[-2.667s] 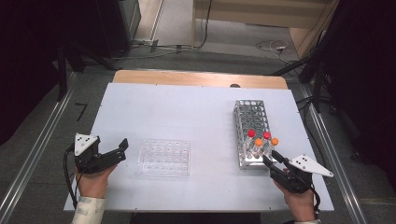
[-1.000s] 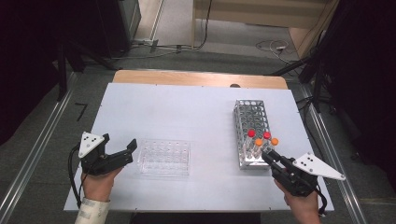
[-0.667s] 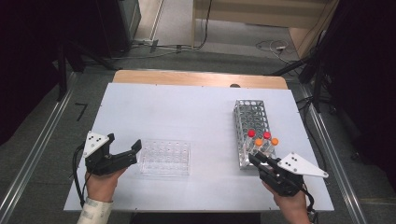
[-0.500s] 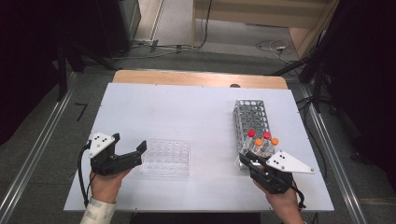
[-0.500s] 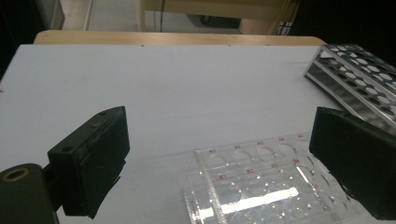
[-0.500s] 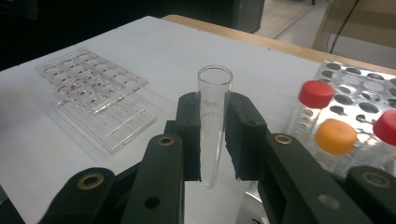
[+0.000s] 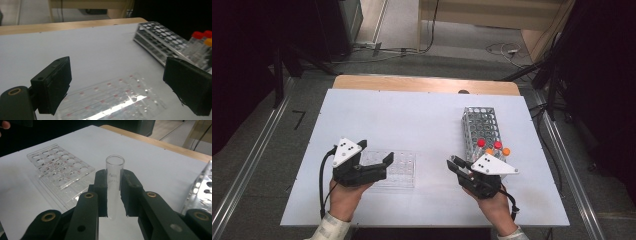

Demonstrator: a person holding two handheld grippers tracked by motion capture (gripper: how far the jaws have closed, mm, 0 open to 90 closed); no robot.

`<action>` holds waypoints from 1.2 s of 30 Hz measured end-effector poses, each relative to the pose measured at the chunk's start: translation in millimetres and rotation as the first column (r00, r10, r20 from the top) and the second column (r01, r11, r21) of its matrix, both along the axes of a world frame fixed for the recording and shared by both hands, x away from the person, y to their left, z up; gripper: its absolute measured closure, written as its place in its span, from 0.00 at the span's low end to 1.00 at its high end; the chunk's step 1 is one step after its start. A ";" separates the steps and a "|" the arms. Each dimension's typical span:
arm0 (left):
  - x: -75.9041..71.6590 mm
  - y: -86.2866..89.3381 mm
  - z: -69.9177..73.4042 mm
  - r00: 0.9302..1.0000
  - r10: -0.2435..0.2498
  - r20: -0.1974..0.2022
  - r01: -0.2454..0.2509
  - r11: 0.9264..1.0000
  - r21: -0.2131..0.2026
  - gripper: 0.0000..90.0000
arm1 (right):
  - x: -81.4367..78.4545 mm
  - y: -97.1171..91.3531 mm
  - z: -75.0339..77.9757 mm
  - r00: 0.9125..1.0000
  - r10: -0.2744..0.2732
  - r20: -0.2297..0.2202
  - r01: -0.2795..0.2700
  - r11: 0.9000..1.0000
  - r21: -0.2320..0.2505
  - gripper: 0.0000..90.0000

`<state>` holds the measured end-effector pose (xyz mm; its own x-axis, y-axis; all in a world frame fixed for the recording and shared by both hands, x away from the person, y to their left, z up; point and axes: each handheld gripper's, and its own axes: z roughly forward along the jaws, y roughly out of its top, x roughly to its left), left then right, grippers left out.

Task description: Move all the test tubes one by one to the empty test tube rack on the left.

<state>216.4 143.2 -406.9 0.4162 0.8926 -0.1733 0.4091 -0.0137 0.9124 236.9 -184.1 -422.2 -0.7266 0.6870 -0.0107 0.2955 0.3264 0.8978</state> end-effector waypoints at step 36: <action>30.5 -111.2 1.5 0.931 -0.361 -0.050 0.361 0.932 -0.010 0.72 | 1.9 21.1 -10.0 1.000 0.018 0.006 -0.018 1.000 -0.006 0.81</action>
<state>246.9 31.9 -405.4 0.7014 0.6834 -0.2027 0.4218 -0.1687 0.8908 238.8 -163.0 -432.2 -0.7390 0.6735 -0.0193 0.2842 0.3375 0.8974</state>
